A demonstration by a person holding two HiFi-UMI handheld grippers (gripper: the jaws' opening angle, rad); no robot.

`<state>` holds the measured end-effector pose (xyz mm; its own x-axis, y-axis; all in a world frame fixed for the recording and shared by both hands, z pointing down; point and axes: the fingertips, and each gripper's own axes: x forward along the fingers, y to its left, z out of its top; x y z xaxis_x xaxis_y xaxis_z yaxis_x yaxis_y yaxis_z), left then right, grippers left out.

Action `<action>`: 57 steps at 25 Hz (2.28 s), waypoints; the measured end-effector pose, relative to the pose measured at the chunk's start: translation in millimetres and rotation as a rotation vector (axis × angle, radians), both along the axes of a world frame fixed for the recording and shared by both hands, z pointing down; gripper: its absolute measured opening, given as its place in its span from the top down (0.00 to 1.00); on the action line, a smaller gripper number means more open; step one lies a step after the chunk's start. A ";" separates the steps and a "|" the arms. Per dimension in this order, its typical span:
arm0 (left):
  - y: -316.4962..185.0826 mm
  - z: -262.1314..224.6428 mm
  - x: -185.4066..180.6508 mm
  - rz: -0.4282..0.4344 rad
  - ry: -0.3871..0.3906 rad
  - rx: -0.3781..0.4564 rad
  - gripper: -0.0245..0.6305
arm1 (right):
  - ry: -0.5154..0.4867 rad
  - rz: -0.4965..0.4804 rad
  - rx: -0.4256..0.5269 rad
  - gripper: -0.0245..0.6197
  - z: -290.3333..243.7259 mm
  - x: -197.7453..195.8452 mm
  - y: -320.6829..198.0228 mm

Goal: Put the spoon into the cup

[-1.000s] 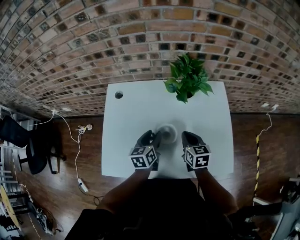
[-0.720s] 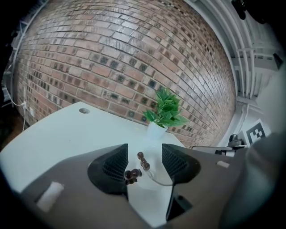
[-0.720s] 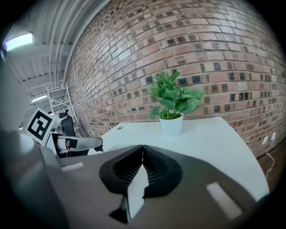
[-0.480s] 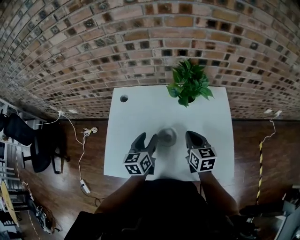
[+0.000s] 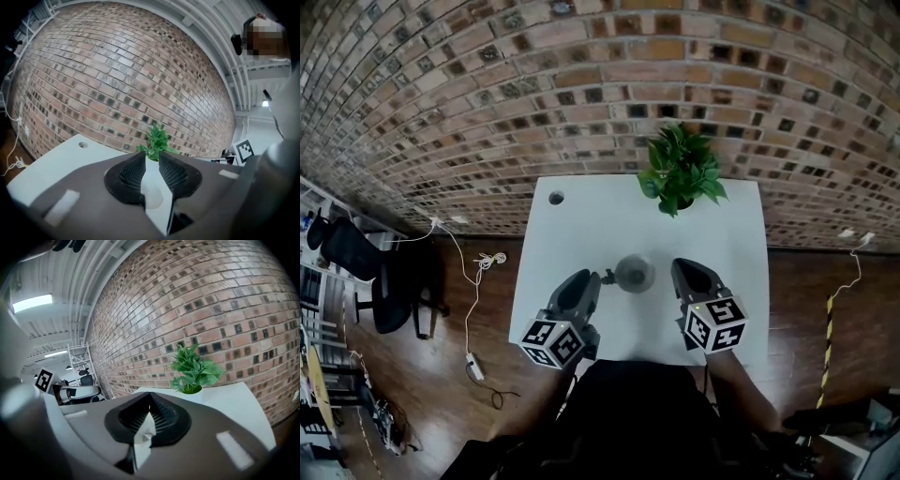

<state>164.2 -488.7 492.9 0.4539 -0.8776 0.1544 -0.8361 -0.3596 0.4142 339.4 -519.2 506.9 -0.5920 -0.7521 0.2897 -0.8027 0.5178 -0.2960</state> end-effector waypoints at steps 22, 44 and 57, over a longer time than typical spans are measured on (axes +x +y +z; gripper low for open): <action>157.4 -72.0 -45.6 0.150 -0.071 0.162 0.95 | -0.053 -0.046 0.120 0.95 -74.2 -59.0 126.5; 281.3 -81.1 -53.4 0.040 -0.032 0.132 0.95 | 0.036 0.042 0.204 0.95 -104.9 -20.8 280.0; 335.5 -113.3 -25.7 -0.031 -0.145 0.174 0.95 | -0.053 0.033 0.241 0.95 -126.4 28.0 329.9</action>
<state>138.5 -153.2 379.6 0.4104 -0.9098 0.0612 -0.8941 -0.3883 0.2233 367.5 -189.4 380.5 -0.5756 -0.8148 0.0690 -0.8069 0.5522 -0.2096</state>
